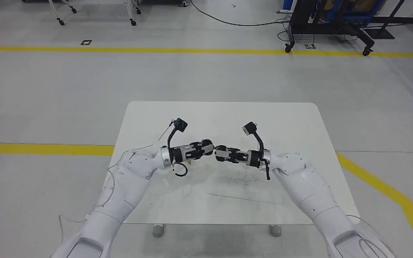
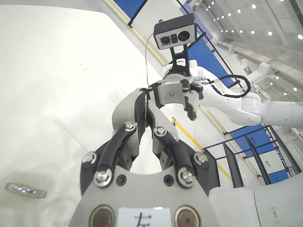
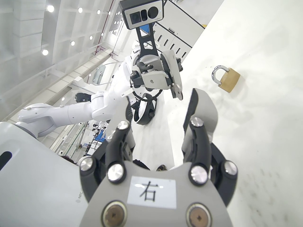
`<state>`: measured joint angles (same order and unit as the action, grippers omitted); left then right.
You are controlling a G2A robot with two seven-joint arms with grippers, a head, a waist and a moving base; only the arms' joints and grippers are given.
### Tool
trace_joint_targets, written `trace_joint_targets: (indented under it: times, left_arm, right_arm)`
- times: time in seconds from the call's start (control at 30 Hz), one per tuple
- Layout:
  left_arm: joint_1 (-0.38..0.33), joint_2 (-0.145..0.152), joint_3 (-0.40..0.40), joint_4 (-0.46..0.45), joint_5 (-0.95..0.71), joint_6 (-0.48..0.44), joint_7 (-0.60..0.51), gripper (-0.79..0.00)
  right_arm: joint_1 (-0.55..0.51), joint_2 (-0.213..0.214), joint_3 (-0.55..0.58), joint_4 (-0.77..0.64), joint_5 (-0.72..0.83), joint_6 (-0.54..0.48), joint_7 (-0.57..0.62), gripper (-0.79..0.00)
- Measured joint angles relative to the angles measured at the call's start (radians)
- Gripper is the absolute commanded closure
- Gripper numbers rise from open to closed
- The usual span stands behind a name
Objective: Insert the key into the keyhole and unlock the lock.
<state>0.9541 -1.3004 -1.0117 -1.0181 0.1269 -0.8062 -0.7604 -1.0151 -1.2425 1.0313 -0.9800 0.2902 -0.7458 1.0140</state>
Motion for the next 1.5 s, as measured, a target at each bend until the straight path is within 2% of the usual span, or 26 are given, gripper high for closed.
trace_joint_targets:
  times: [0.33,0.77,1.03,1.1,1.4,1.47,1.5]
  left_arm:
    - [-0.012,0.000,0.026,0.007,-0.006,-0.006,-0.005,0.000]
    - [-0.020,0.005,0.042,0.013,-0.016,-0.013,-0.002,0.000]
    - [-0.025,0.007,0.054,0.014,-0.023,-0.017,-0.003,0.000]
    - [-0.026,0.008,0.057,0.014,-0.025,-0.018,-0.005,0.000]
    - [-0.031,0.011,0.062,0.021,-0.030,-0.014,0.009,0.000]
    - [-0.031,0.012,0.055,0.027,-0.031,-0.005,0.030,-0.785]
    - [-0.031,0.013,0.049,0.029,-0.025,0.000,0.048,-0.785]
  right_arm:
    - [0.003,0.002,-0.012,0.000,-0.009,-0.002,0.002,-0.206]
    - [0.014,0.012,0.010,0.032,-0.034,-0.004,-0.050,-0.175]
    - [0.007,0.016,0.004,0.017,-0.021,0.003,-0.032,-0.058]
    - [0.009,0.015,-0.001,0.016,-0.022,0.006,-0.033,0.000]
    - [0.014,0.017,-0.007,0.021,-0.038,-0.010,-0.040,0.000]
    - [0.014,0.019,-0.004,0.021,-0.039,-0.015,-0.039,0.000]
    - [0.014,0.021,0.000,0.022,-0.038,-0.020,-0.040,0.000]
